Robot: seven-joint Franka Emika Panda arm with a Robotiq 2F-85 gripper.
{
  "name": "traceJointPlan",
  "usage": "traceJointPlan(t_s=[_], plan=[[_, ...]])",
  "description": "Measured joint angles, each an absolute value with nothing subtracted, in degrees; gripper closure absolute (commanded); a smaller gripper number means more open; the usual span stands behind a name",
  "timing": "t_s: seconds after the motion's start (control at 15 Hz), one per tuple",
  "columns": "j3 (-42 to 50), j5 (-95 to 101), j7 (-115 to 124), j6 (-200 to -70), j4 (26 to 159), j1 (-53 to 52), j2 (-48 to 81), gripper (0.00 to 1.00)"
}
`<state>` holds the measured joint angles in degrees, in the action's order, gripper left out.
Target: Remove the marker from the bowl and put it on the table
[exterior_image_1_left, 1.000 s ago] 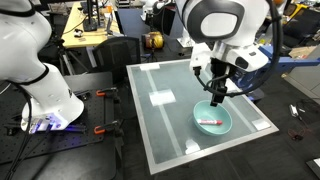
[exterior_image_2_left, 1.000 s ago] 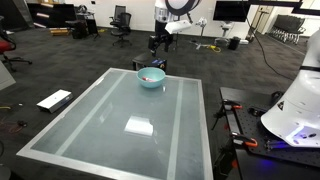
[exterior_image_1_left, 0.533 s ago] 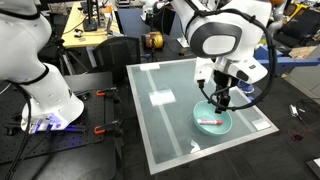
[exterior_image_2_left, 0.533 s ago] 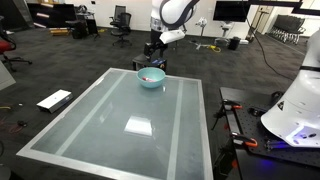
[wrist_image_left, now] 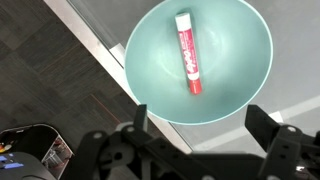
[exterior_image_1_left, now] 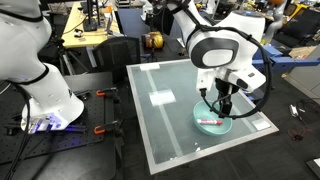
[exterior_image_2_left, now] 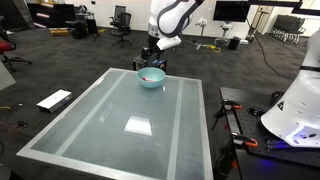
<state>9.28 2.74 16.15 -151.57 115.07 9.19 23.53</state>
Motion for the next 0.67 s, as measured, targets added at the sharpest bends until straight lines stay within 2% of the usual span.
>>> traceJointPlan(t_s=[0.67], plan=[[9.33, 0.84, 16.15, -152.38, 114.24, 9.17, 27.15, 0.00]])
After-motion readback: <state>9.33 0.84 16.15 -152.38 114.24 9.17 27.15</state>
